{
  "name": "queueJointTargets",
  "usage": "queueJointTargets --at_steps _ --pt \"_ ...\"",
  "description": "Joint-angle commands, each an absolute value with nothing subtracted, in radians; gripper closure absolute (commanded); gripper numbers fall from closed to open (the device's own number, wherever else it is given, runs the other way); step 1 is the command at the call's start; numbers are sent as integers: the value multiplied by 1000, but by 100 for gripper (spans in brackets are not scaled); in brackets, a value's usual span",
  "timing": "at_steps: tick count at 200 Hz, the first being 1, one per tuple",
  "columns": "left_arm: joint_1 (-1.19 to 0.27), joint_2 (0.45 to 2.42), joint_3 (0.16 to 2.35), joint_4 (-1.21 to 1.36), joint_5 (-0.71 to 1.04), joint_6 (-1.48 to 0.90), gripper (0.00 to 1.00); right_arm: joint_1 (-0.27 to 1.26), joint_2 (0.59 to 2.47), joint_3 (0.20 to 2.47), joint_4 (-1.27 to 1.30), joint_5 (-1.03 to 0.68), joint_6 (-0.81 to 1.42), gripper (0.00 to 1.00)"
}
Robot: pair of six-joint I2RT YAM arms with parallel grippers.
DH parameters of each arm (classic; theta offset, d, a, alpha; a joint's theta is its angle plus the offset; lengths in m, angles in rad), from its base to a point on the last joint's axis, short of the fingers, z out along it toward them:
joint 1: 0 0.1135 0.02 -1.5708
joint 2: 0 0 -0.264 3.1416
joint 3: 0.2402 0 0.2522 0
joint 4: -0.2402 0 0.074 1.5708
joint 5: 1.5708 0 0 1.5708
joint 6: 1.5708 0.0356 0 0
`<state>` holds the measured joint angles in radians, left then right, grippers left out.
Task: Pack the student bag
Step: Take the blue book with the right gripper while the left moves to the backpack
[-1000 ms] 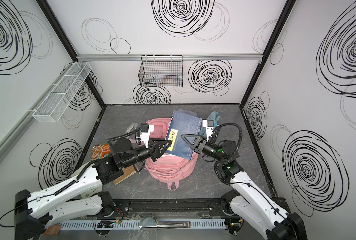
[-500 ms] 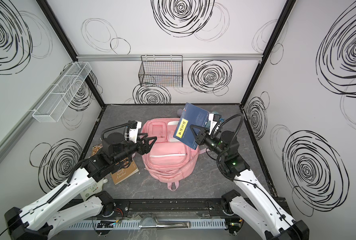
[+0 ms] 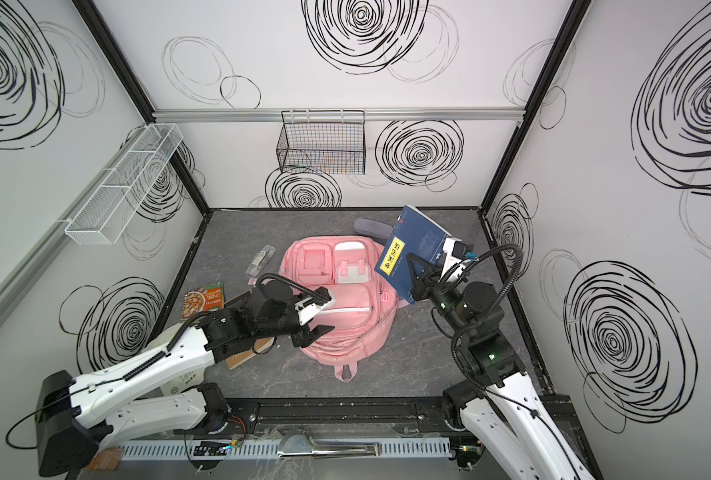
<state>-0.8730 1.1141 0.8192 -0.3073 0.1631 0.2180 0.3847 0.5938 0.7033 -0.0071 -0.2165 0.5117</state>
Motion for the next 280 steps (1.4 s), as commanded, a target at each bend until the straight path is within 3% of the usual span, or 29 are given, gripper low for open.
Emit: queueJointTargets --at_steps 1,26,97,197,237,280 --pt "-874 1191 819 -269 235 271 33 379 578 720 -13 -177 472 100" --pt "-828 1255 807 -229 368 229 33 377 581 714 1 -208 471 100" --pt "-842 1342 793 -265 239 256 35 377 579 682 32 -207 483 100" --pt "-867 1415 799 -327 264 258 33 376 585 669 51 -235 495 100" --pt "-872 1426 810 -335 196 269 40 376 587 657 67 -234 505 100" --pt "-871 1400 808 -321 169 270 53 373 593 657 74 -233 509 100"
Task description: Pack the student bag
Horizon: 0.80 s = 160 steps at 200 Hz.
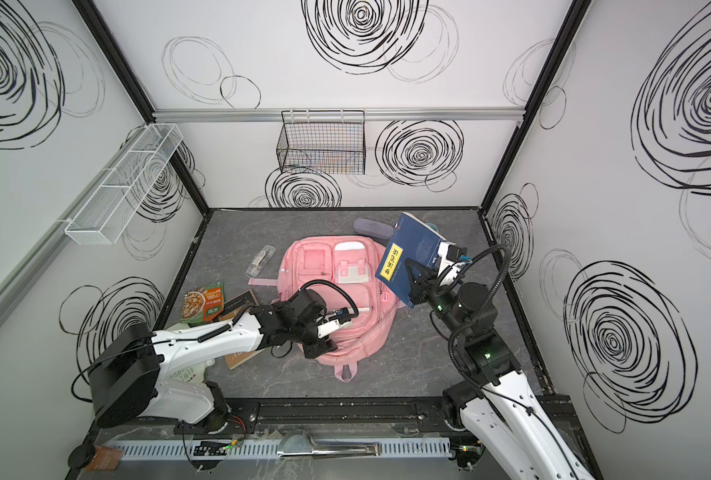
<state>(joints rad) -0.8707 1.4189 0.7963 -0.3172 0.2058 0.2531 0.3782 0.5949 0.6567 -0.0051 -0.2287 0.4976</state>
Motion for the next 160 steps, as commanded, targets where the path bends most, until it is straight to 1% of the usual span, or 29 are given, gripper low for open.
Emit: queueJointTargets --at_steps 1,24,41,71,86,100,123,143,160 --pt "-871 1399 808 -321 168 270 53 375 593 657 74 -233 510 100" --pt "-871 1398 808 -313 175 263 53 373 594 655 81 -231 514 100" --pt "-873 1408 808 -314 188 256 49 373 595 655 89 -229 515 100" --pt "-895 1445 812 -331 180 256 47 373 597 657 96 -219 514 100" --pt "-904 1462 818 -339 172 252 43 374 602 654 95 -219 512 100" --pt "-908 1472 824 -344 166 251 42 373 607 653 92 -222 514 100" --pt "-909 1473 831 -345 146 246 48 373 608 648 93 -227 515 100" --pt "-907 1457 838 -341 149 247 64 372 605 646 90 -220 515 100" --pt "-903 1437 841 -329 150 245 68 371 605 648 82 -215 514 100"
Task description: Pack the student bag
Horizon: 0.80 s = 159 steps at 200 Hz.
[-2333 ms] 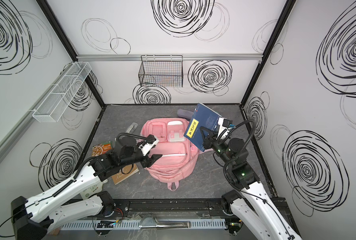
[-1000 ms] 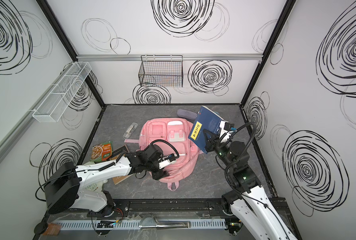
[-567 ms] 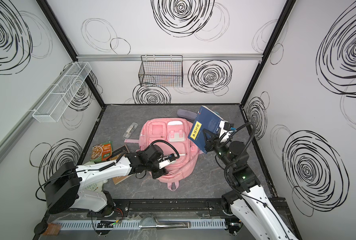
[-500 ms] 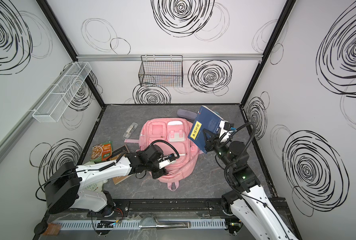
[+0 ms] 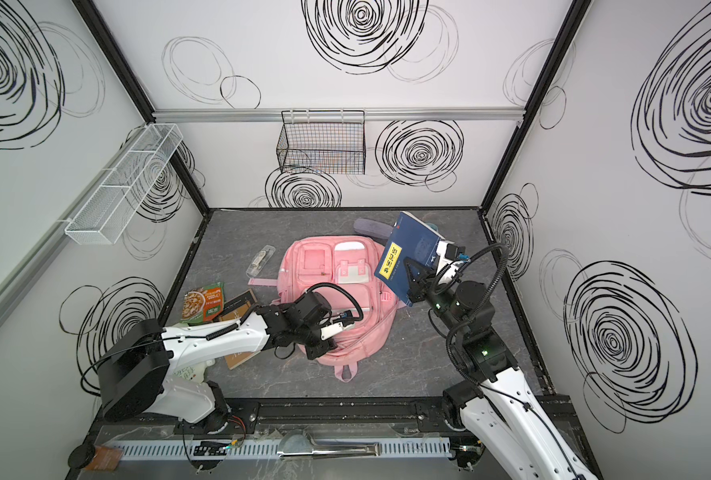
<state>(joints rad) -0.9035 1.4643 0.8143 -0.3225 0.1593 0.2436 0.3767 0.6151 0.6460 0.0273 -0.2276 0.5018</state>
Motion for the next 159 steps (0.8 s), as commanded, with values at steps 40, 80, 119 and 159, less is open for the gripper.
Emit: queueJointTargets --at_steps 40,80,119,159 --pt "-888 1367 829 -287 138 234 91 371 600 644 72 -207 519 100" --pt "-874 1314 824 -260 118 214 100 370 597 646 71 -199 526 100" --pt "-871 1244 819 -191 56 156 100 370 600 642 74 -205 550 100" --pt "-867 1134 762 -63 25 112 100 370 594 636 74 -200 569 100"
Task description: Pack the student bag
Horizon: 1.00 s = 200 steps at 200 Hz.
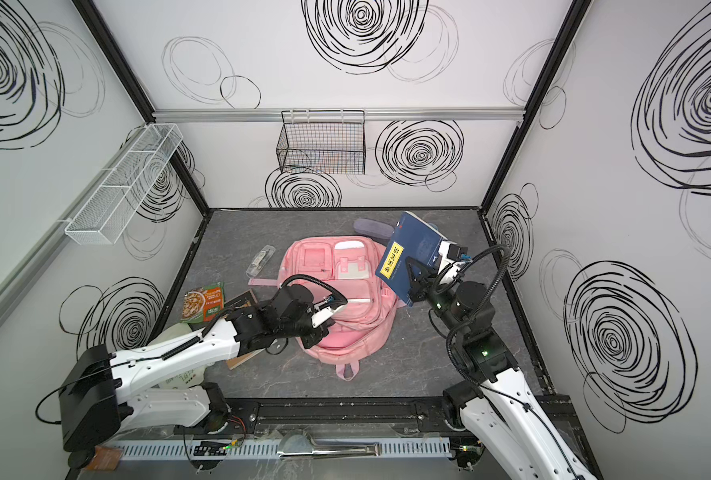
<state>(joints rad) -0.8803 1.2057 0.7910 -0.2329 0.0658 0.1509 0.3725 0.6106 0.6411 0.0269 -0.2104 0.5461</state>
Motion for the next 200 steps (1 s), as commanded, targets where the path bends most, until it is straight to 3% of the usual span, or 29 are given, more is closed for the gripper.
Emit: queueJointTargets --at_steps 1,55,96,125,168,200 --pt "-867 1132 761 -62 28 114 100 370 595 636 74 -200 569 100" --pt "-891 1087 737 -14 -98 88 100 369 593 635 74 -195 577 100" --pt "-930 1140 752 -101 40 182 100 368 583 619 69 -189 594 100" --pt "-957 1242 787 -218 9 230 80 368 572 629 57 -186 583 100" --pt "-978 1389 841 -329 -41 252 73 368 564 631 49 -184 574 100" --pt "-992 1428 862 -351 -29 245 57 368 557 626 44 -183 573 100"
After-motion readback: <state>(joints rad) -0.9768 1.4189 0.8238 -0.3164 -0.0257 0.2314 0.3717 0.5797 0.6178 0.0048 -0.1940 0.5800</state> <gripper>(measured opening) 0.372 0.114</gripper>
